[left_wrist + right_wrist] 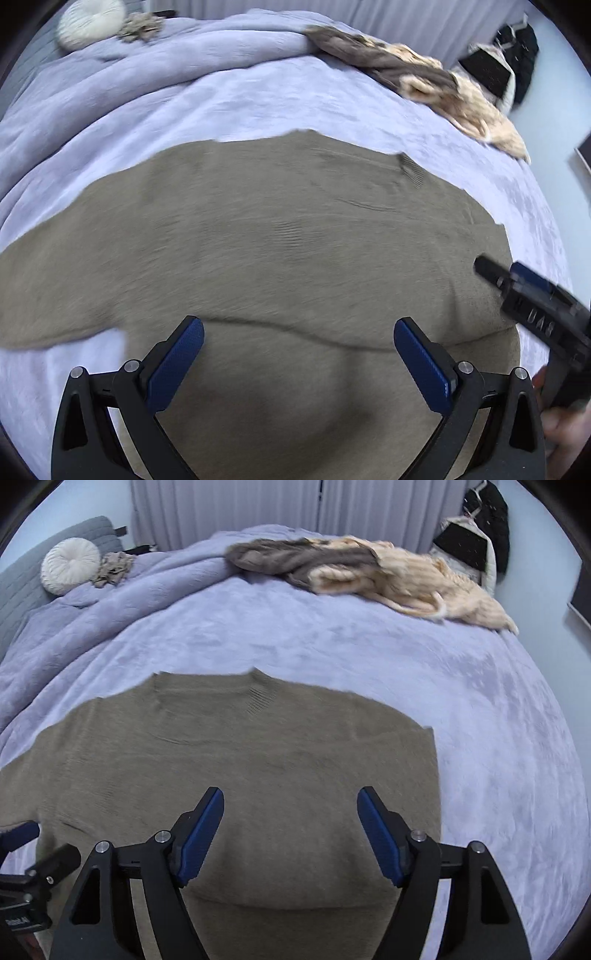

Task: Fold small clothes
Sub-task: 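Lay the sleeve flat across the chest and open the right tool, then move the left tool to the cuff of the other sleeve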

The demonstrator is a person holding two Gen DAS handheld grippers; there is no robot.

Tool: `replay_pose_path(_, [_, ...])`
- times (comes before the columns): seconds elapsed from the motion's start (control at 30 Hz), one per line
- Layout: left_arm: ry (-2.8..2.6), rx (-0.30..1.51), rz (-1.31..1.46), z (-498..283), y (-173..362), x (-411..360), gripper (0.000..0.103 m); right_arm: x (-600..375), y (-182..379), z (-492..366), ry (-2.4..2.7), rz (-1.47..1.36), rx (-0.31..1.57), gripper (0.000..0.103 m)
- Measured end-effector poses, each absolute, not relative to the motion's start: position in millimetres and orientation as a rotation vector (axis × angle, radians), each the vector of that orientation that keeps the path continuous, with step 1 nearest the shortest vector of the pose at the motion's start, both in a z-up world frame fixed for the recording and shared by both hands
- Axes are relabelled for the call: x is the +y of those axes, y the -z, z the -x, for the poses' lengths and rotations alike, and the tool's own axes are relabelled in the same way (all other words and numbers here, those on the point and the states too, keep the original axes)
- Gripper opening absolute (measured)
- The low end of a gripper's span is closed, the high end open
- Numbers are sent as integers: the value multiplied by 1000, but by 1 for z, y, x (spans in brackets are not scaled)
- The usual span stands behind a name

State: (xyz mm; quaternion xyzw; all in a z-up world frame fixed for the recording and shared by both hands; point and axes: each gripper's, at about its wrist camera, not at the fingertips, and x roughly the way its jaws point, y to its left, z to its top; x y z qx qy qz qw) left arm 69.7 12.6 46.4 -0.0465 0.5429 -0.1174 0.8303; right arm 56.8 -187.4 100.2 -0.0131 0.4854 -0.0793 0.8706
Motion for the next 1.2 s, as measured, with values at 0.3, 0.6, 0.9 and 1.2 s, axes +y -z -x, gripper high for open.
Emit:
replay_pose_path(0.3, [204,1185,-69,-96,-10,-23,103,-202,-41,-58,185,102,1087,83])
replay_pose_path(0.6, [178,1212,-84,-111,-17,-30,103,-200,-43,-64,185,97,1120,84])
replay_pose_path(0.9, [193,1204,-13,-54,-39,-8,103,-179,-65,-14,147,67,1097,84])
replay_pose_path(1.2, [187,1223,-24,-18,-40,8,103,-161,-63,23,128,75,1102,84])
